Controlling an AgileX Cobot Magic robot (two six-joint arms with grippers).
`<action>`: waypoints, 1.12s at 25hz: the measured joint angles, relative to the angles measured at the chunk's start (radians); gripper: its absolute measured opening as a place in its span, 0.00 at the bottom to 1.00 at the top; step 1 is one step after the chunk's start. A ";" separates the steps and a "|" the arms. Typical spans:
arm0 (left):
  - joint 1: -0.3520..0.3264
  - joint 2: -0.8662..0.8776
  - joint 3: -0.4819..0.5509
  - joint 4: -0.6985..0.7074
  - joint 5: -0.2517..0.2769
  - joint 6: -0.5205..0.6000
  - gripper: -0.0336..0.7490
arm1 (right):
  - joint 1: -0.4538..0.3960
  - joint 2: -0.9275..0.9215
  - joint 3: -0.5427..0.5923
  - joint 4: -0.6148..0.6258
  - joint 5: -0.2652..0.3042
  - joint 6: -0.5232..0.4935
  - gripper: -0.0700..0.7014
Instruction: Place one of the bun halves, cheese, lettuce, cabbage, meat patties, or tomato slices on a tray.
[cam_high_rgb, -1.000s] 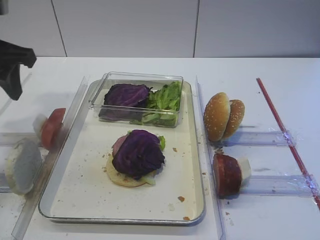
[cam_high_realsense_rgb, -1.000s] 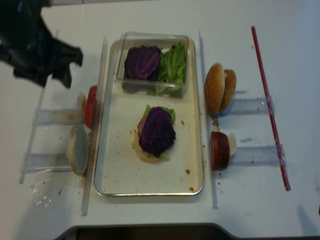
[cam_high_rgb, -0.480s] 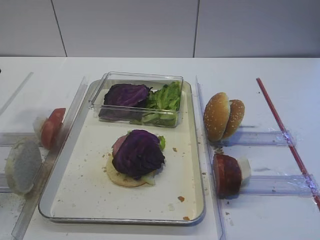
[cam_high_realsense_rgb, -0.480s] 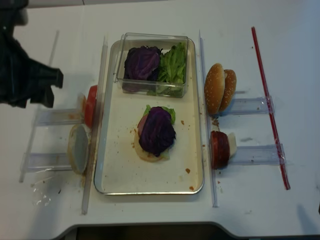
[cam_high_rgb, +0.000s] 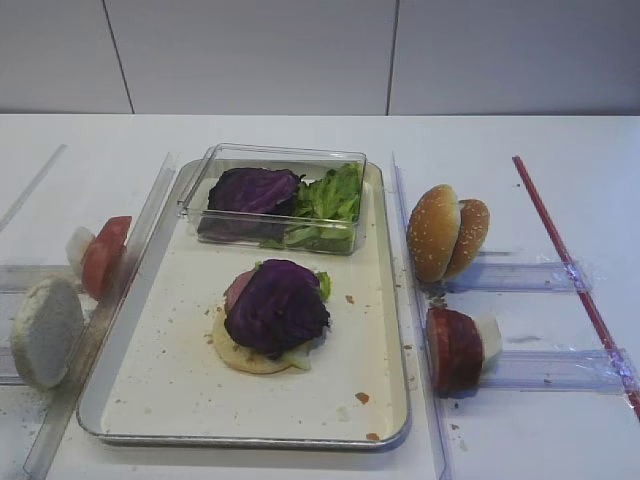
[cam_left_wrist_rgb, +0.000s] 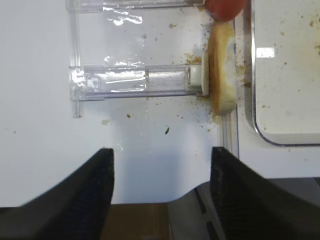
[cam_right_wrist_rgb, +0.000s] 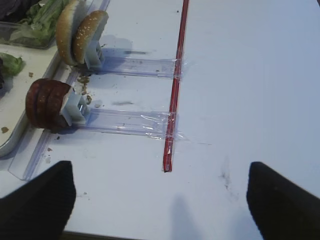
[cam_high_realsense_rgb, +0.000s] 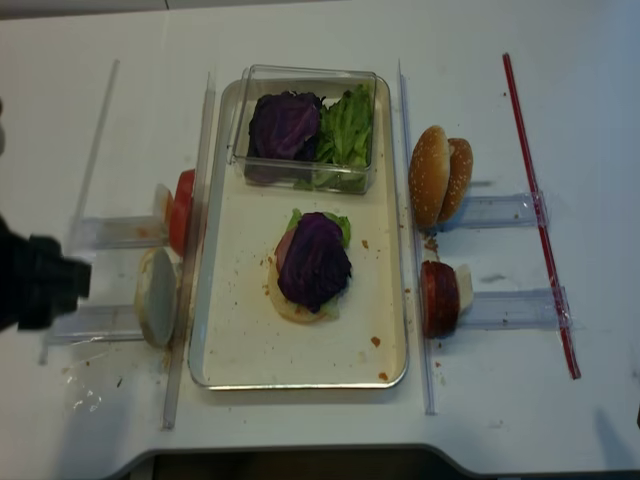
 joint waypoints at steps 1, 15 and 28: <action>0.000 -0.037 0.019 0.000 0.002 0.000 0.56 | 0.000 0.000 0.000 0.000 0.000 0.000 0.99; 0.000 -0.466 0.287 0.024 0.017 0.018 0.55 | 0.000 0.000 0.000 0.000 0.000 -0.002 0.99; 0.002 -0.793 0.406 0.024 -0.055 0.022 0.53 | 0.000 0.000 0.000 0.000 -0.002 -0.004 0.99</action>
